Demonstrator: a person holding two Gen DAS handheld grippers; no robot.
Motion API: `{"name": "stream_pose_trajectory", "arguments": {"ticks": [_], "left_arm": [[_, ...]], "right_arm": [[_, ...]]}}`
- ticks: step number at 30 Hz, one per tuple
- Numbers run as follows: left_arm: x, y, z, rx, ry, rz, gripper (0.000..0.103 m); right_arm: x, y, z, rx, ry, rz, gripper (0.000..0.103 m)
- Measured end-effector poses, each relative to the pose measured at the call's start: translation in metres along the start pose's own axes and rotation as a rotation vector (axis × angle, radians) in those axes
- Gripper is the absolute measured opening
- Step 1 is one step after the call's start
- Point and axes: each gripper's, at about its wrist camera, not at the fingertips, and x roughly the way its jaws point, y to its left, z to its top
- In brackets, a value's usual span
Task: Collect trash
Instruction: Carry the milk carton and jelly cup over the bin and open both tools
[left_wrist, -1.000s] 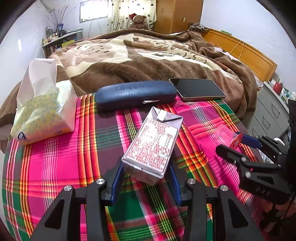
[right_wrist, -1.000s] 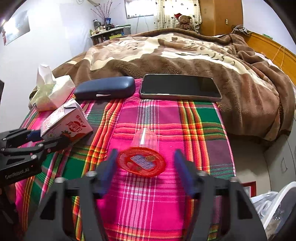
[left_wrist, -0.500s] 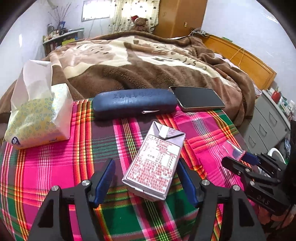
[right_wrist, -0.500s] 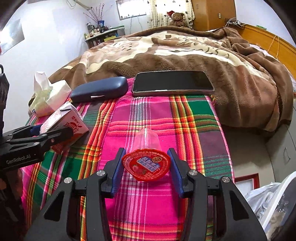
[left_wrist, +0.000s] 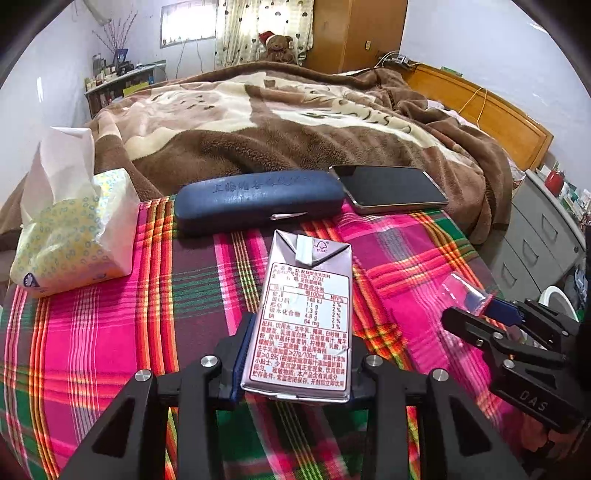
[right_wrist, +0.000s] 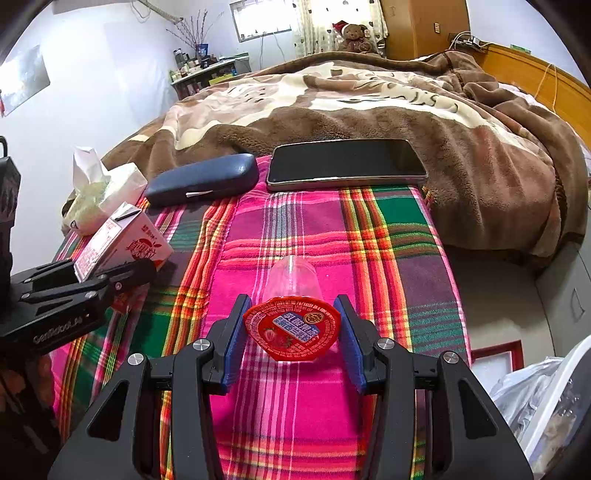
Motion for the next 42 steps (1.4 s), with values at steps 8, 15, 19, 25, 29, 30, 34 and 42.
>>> {"name": "stream_pose_trajectory", "arguments": {"ticks": [8,15,19,25,29,30,34,42], "left_arm": [[-0.031,-0.022,-0.016,0.018,-0.035,0.012,0.038],[-0.064,-0.041,-0.035,0.004,-0.059,-0.004,0.038],[-0.084,-0.055,-0.045,0.01,-0.071,-0.013,0.038],[-0.117,-0.082,-0.061,0.029,-0.121,-0.015,0.039],[-0.134,-0.105,-0.071,0.054,-0.144,-0.043,0.039],[-0.137,-0.11,-0.073,0.058,-0.146,-0.046,0.039],[-0.151,-0.135,-0.083,0.086,-0.161,-0.07,0.039],[-0.166,-0.187,-0.099,0.151,-0.18,-0.115,0.039]], "right_arm": [[-0.025,-0.004,-0.012,0.025,-0.031,0.02,0.047],[-0.057,-0.008,-0.021,0.029,-0.077,0.027,0.047],[-0.079,-0.015,-0.027,0.04,-0.109,0.027,0.047],[-0.112,-0.026,-0.042,0.053,-0.157,0.011,0.047],[-0.129,-0.037,-0.052,0.075,-0.18,0.0,0.047],[-0.133,-0.04,-0.055,0.076,-0.185,-0.003,0.047],[-0.151,-0.051,-0.066,0.086,-0.213,-0.029,0.047],[-0.18,-0.081,-0.083,0.131,-0.257,-0.076,0.047]]}}
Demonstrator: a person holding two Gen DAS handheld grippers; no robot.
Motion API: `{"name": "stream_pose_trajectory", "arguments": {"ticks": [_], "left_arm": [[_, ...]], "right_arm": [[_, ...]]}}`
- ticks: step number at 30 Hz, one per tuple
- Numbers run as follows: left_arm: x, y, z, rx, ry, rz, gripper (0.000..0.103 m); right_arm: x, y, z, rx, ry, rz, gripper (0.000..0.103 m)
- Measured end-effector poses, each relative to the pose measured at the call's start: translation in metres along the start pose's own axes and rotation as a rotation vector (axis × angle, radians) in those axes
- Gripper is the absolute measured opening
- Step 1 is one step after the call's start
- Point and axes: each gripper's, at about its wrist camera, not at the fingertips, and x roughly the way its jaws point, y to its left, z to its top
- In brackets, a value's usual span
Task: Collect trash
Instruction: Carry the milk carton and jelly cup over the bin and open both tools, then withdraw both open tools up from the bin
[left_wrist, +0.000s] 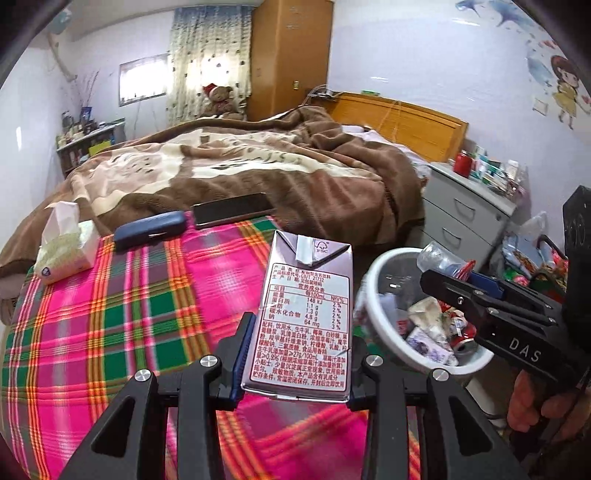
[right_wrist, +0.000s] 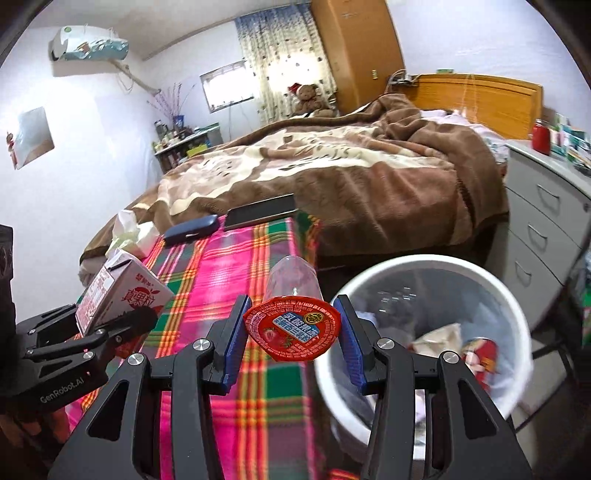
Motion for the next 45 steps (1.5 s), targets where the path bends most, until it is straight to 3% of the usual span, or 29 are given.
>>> {"name": "stream_pose_trajectory", "arguments": {"ticks": [7,15,26,32,34,35,45], "left_arm": [[0.005,-0.045,-0.002,0.039,0.002,-0.047,0.039],[0.037,-0.092,-0.006,0.061,0.068,-0.136,0.039],[0.082,-0.136,-0.011,0.08,0.134,-0.17,0.039],[0.089,-0.143,-0.011,0.077,0.136,-0.17,0.051],[0.089,-0.143,-0.012,0.069,0.14,-0.166,0.063],[0.089,-0.143,-0.012,0.066,0.138,-0.168,0.066],[0.074,-0.138,-0.015,0.048,0.115,-0.171,0.07]], "right_arm": [[-0.017,-0.036,-0.007,0.033,-0.013,-0.073,0.047],[-0.012,-0.081,-0.014,0.08,0.034,-0.175,0.047],[0.004,-0.112,-0.024,0.099,0.112,-0.193,0.047],[0.001,-0.12,-0.021,0.1,0.099,-0.198,0.05],[-0.001,-0.121,-0.022,0.109,0.091,-0.184,0.065],[-0.002,-0.122,-0.023,0.109,0.092,-0.176,0.066],[-0.013,-0.113,-0.029,0.106,0.079,-0.172,0.066]]}}
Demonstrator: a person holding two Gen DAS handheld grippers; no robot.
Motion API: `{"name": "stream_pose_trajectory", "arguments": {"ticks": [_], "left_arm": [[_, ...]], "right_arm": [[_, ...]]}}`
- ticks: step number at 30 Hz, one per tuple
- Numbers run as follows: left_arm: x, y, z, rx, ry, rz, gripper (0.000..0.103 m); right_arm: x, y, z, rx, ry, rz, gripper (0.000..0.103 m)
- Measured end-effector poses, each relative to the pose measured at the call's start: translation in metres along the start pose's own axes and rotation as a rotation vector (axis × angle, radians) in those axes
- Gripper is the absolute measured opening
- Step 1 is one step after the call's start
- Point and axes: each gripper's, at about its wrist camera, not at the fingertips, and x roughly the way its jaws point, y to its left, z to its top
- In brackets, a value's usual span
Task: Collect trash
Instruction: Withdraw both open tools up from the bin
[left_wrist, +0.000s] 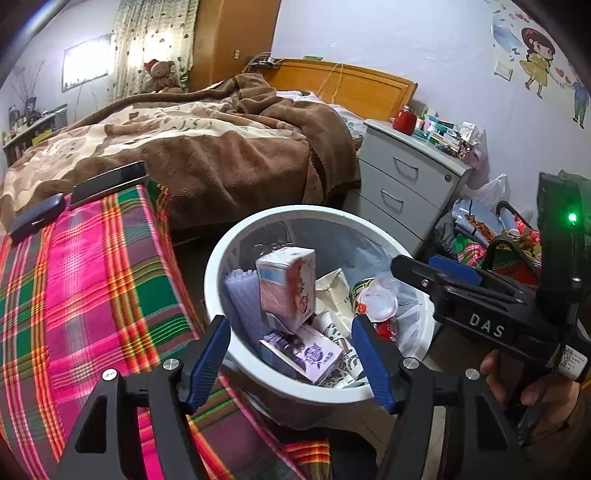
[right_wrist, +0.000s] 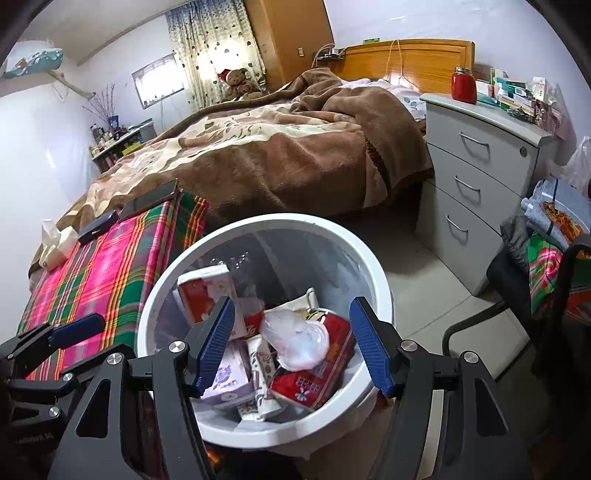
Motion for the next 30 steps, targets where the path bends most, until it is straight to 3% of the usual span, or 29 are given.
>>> {"name": "stream_pose_trajectory", "arguments": {"ticks": [17,26,30], "left_arm": [[-0.062,0.016,-0.039,-0.047,-0.113,0.206,0.075],[-0.092,0.023,-0.064,-0.064,-0.146,0.263,0.075],[-0.102,0.022,-0.071,-0.054,-0.184,0.335,0.075]], "right_arm": [[-0.05,0.043,-0.031,-0.066,-0.128,0.012,0.066],[-0.057,0.056,-0.046,-0.062,-0.154,0.031,0.066],[-0.058,0.061,-0.053,-0.068,-0.152,0.025,0.066]]}}
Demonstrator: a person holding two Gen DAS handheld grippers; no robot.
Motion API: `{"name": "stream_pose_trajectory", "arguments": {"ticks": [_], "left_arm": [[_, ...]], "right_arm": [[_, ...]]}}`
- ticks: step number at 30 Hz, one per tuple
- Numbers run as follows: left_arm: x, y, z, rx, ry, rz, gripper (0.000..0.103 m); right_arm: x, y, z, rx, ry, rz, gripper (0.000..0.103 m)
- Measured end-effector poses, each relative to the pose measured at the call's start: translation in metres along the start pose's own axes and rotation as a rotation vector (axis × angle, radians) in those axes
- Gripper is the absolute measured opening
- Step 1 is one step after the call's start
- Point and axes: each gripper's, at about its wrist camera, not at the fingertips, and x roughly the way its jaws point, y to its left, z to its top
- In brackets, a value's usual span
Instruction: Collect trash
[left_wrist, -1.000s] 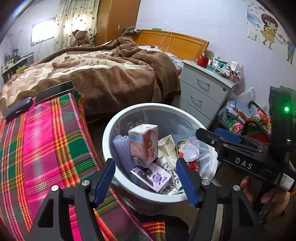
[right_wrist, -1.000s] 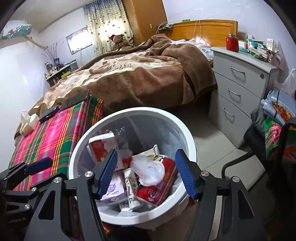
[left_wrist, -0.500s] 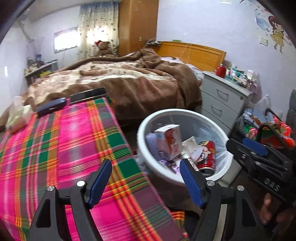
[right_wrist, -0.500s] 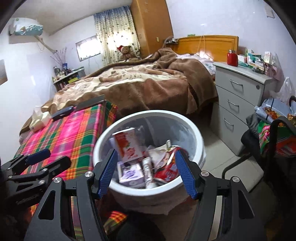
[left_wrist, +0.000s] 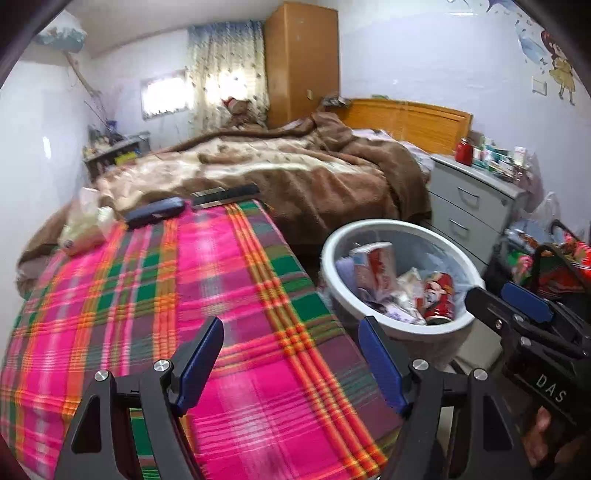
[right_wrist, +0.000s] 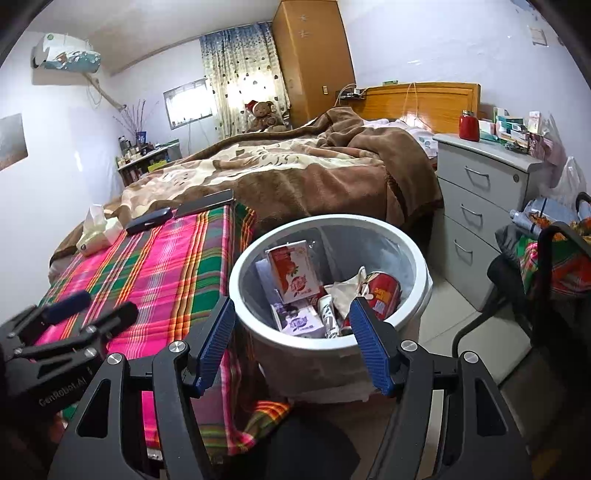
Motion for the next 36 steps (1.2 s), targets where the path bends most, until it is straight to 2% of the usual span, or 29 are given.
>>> {"name": "stream_pose_trajectory", "arguments": {"ticks": [36], "left_arm": [[-0.0095,0.0052,-0.0089,-0.024,-0.008,-0.015,0.075]], "right_arm": [[-0.0096,0.0085,-0.0068,0.008,-0.011,-0.009,0.066]]}}
